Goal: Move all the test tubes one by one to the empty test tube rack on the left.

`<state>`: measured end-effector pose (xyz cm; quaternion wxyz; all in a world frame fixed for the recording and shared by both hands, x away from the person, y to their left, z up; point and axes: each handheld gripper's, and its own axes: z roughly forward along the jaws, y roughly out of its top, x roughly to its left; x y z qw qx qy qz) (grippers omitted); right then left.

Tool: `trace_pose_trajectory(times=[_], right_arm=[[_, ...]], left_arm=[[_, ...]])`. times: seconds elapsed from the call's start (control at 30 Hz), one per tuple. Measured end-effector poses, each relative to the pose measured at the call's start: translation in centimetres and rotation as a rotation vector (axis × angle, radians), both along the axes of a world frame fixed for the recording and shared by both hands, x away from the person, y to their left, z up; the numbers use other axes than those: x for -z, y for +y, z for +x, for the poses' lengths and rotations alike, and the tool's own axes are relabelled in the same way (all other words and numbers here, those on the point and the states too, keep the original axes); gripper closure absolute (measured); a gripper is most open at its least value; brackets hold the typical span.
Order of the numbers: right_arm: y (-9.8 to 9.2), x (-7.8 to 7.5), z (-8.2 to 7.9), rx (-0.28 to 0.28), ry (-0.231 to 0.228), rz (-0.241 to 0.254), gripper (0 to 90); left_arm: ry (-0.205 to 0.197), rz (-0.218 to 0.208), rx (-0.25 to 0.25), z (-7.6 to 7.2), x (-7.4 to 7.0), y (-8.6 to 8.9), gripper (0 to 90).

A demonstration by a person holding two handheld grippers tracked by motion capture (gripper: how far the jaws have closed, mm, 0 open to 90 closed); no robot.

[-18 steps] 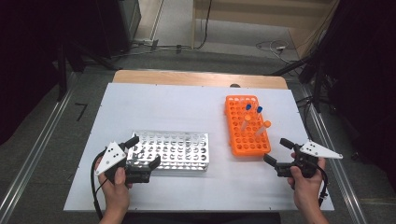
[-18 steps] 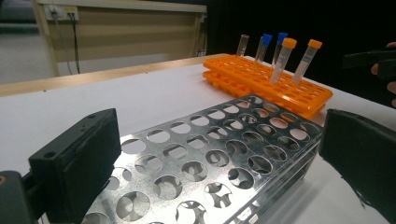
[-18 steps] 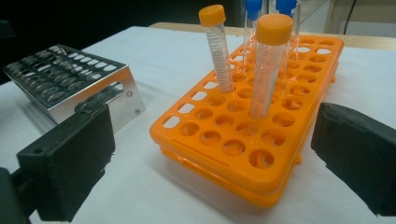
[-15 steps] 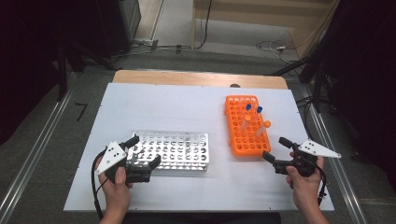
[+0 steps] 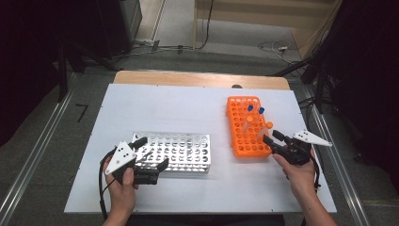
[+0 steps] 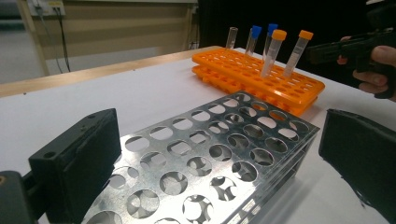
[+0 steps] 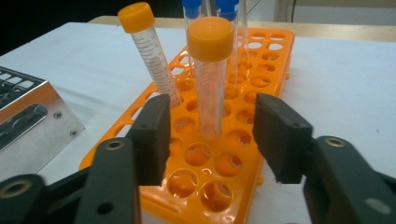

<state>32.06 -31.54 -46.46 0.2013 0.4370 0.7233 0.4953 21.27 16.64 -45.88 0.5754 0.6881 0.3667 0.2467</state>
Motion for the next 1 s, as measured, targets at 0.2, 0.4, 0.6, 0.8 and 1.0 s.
trace_pose_trajectory(times=[0.2,0.4,0.6,0.8,1.0], right_arm=[[1.2,1.1,1.5,-0.025,0.023,-0.046,59.1],[1.8,1.6,1.8,-0.034,0.010,-0.079,66.9],[1.7,1.8,2.1,-0.032,-0.009,-0.092,72.6],[1.4,0.8,1.8,-0.044,-0.051,-0.086,73.0],[1.0,-0.6,1.2,-0.033,-0.075,-0.064,72.9]], left_arm=[[0.001,0.021,0.005,0.0,0.0,-0.3,0.0],[0.006,0.013,0.013,0.2,0.0,-0.2,0.0],[0.008,0.020,0.043,0.2,0.0,-0.9,0.0],[0.005,0.016,0.052,0.1,-0.2,-1.1,0.0],[-0.008,0.019,0.054,0.1,-1.2,-1.7,0.0]])
